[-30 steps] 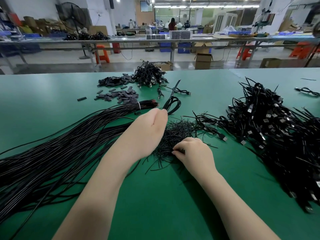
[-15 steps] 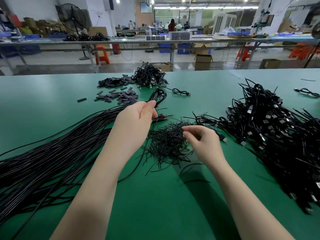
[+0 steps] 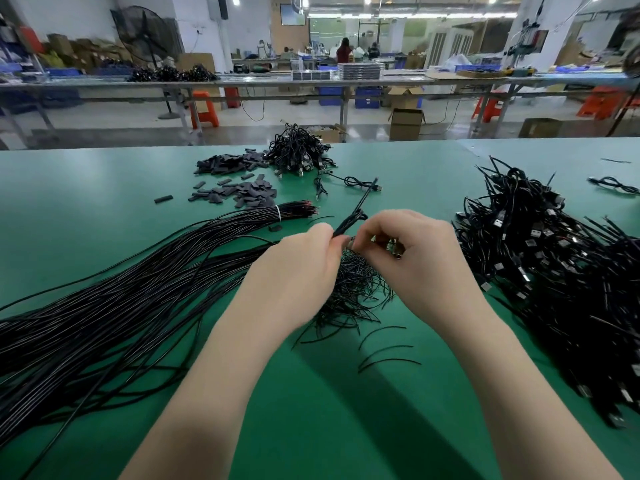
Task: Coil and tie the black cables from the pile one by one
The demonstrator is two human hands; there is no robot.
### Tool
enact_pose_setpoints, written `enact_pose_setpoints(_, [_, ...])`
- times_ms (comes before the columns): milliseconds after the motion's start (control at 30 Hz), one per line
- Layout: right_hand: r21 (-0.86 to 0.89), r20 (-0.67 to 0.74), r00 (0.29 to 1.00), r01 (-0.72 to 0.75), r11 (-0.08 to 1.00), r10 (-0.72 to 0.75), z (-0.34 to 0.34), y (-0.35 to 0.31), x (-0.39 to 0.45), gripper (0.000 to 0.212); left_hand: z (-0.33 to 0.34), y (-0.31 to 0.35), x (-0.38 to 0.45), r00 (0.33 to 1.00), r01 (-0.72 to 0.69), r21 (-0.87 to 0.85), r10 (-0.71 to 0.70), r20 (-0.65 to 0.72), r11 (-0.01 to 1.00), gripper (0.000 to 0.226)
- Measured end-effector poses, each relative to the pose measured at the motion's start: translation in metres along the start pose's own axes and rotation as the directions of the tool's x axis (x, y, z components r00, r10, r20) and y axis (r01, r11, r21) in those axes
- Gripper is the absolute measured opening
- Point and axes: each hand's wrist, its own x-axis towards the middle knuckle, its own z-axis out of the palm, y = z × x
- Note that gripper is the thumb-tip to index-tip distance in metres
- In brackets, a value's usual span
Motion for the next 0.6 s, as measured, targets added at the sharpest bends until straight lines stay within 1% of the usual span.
enact_pose_setpoints(100, [0.007, 0.022, 0.999, -0.026, 1.000, 0.026, -0.002, 0.000, 0.001, 0.022, 0.001, 0.000, -0.001, 1.000, -0.002, 0.042, 0.000, 0.027, 0.999, 0.036])
enact_pose_setpoints(200, [0.097, 0.037, 0.996, -0.086, 0.992, 0.082, -0.006, 0.002, 0.001, 0.030, 0.002, 0.000, -0.002, 0.995, -0.012, -0.014, 0.013, 0.099, 1.000, 0.035])
enact_pose_setpoints(267, [0.127, 0.036, 0.995, -0.101, 0.987, 0.097, -0.009, 0.003, 0.001, 0.034, 0.004, 0.001, -0.002, 0.993, -0.026, -0.021, 0.029, 0.114, 0.999, 0.033])
enact_pose_setpoints(333, [0.196, 0.036, 0.991, -0.134, 0.971, 0.129, -0.012, 0.003, 0.001, 0.029, 0.004, 0.002, -0.002, 0.993, -0.032, -0.045, 0.037, 0.110, 0.998, 0.034])
enact_pose_setpoints(433, [0.414, 0.081, 0.973, -0.229, 0.881, 0.215, -0.016, 0.003, 0.002, 0.022, 0.001, 0.002, -0.001, 0.994, -0.037, -0.117, 0.049, 0.096, 0.992, 0.035])
enact_pose_setpoints(533, [0.506, 0.021, 0.956, -0.263, 0.822, 0.293, -0.017, 0.002, 0.004, 0.019, -0.003, 0.000, -0.001, 0.996, -0.051, -0.171, 0.063, 0.067, 0.984, 0.037])
enact_pose_setpoints(600, [0.556, -0.021, 0.921, -0.314, 0.769, 0.390, -0.017, 0.001, 0.005, 0.013, -0.004, -0.001, -0.001, 0.998, -0.048, -0.192, 0.055, 0.030, 0.980, 0.037])
